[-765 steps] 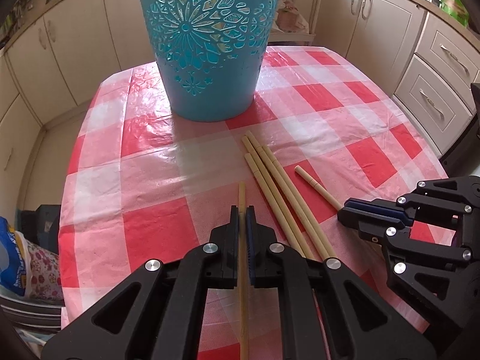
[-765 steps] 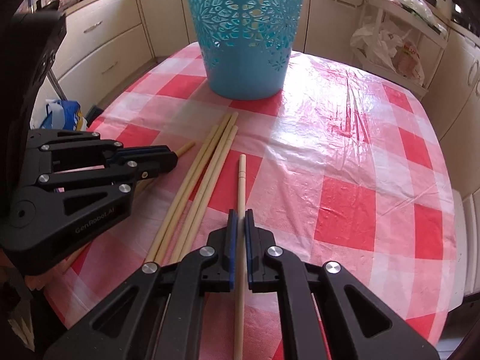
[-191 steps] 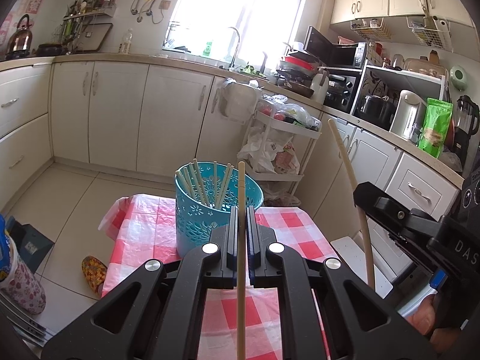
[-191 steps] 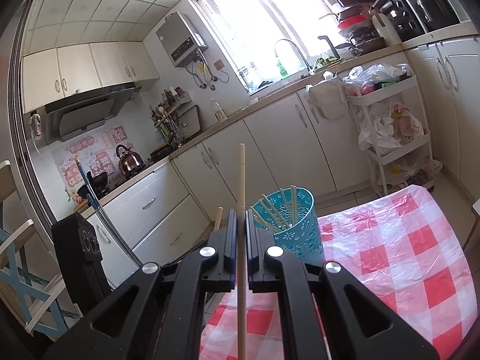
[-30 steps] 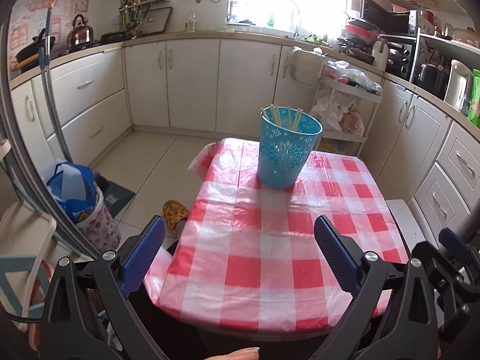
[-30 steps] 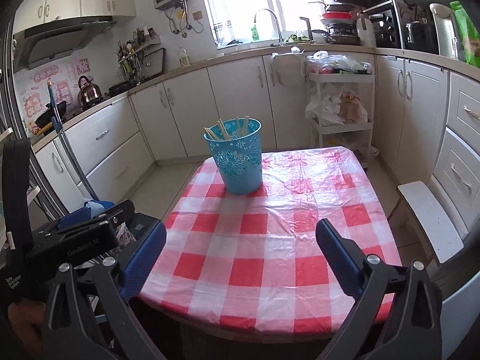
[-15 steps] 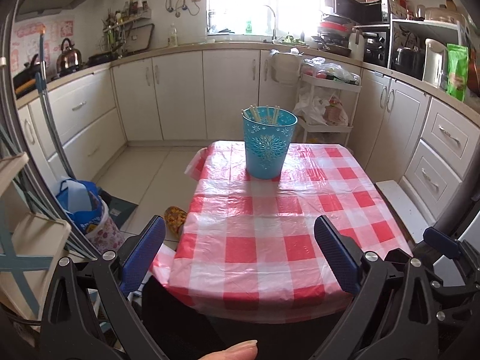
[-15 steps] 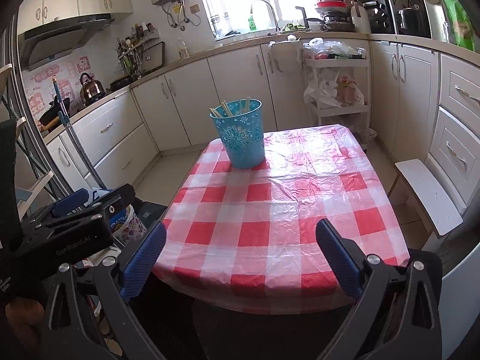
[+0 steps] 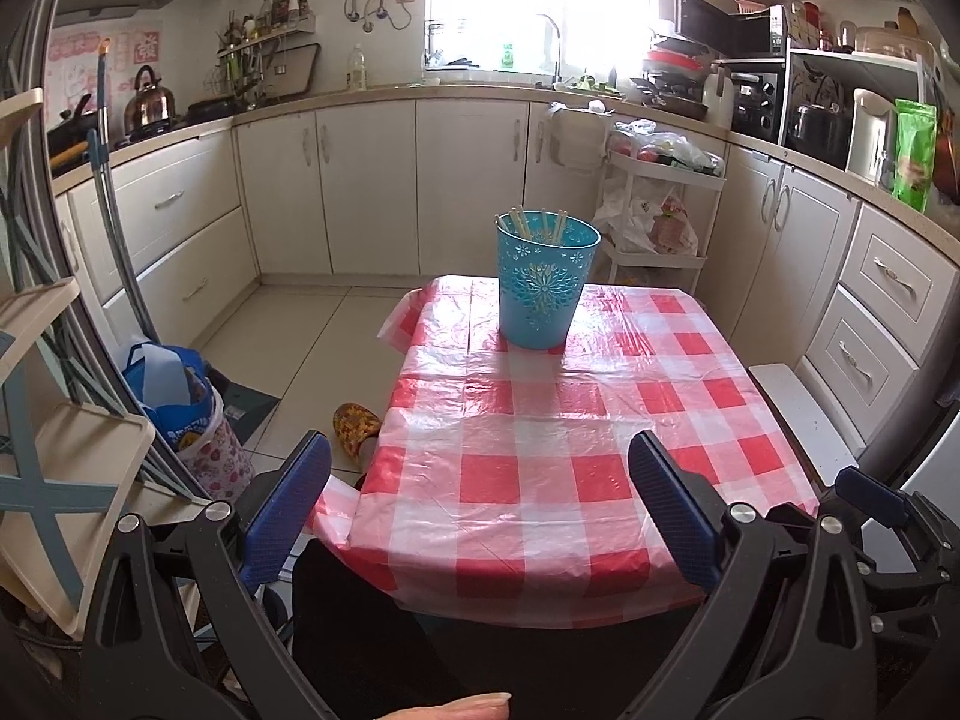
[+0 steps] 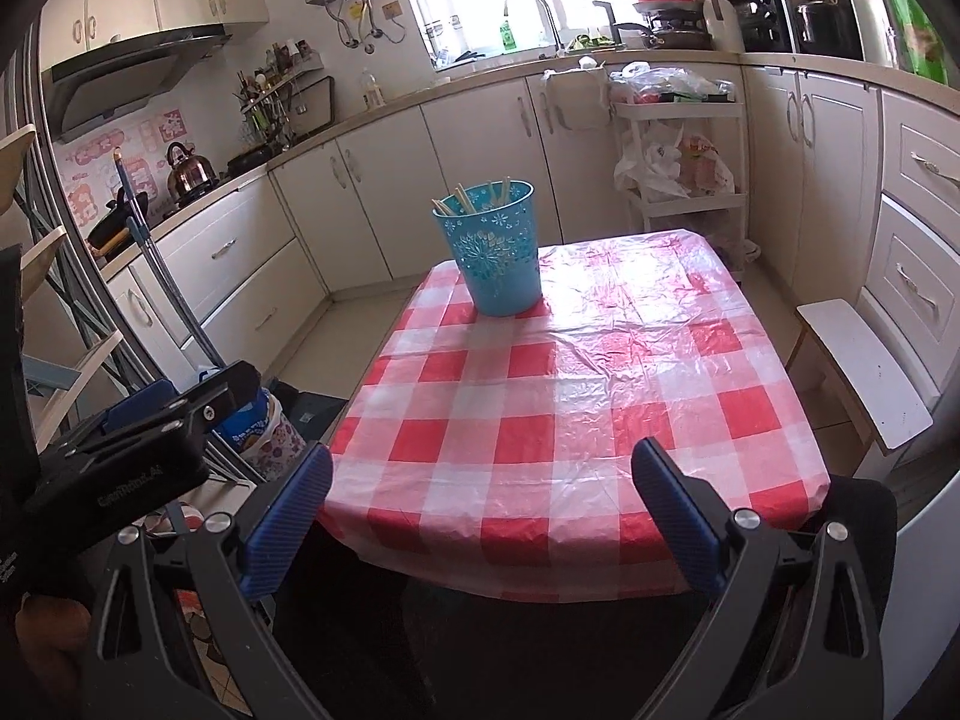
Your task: Organize utensils
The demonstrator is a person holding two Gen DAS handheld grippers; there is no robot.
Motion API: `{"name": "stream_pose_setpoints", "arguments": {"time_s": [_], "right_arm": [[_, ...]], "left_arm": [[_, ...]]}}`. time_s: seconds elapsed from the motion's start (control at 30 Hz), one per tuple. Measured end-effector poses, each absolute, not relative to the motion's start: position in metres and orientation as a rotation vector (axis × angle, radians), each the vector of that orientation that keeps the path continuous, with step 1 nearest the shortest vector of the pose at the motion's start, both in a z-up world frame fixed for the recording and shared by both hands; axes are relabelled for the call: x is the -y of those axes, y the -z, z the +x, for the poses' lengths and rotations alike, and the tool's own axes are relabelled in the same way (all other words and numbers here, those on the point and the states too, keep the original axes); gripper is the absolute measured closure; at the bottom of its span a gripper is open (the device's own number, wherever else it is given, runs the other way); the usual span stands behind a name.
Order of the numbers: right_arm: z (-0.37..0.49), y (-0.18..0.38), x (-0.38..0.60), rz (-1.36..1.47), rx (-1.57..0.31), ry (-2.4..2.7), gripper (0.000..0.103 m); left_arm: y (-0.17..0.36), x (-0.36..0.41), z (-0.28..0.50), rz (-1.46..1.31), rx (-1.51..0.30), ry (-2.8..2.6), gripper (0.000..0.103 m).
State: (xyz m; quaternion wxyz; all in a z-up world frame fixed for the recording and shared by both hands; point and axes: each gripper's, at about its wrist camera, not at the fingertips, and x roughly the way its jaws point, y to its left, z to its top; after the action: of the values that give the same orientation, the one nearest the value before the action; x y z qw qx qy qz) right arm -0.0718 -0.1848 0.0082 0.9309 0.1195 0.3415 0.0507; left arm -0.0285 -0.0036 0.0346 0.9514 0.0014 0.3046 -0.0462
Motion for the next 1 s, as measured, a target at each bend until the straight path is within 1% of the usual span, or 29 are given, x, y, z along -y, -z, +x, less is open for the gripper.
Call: {"name": "stream_pose_setpoints", "arguments": {"time_s": [1.0], "right_arm": [[-0.0744, 0.0006, 0.1784, 0.233, -0.723, -0.109, 0.007]], "left_arm": [[-0.0287, 0.0052, -0.0303, 0.021, -0.640, 0.093, 0.008]]}}
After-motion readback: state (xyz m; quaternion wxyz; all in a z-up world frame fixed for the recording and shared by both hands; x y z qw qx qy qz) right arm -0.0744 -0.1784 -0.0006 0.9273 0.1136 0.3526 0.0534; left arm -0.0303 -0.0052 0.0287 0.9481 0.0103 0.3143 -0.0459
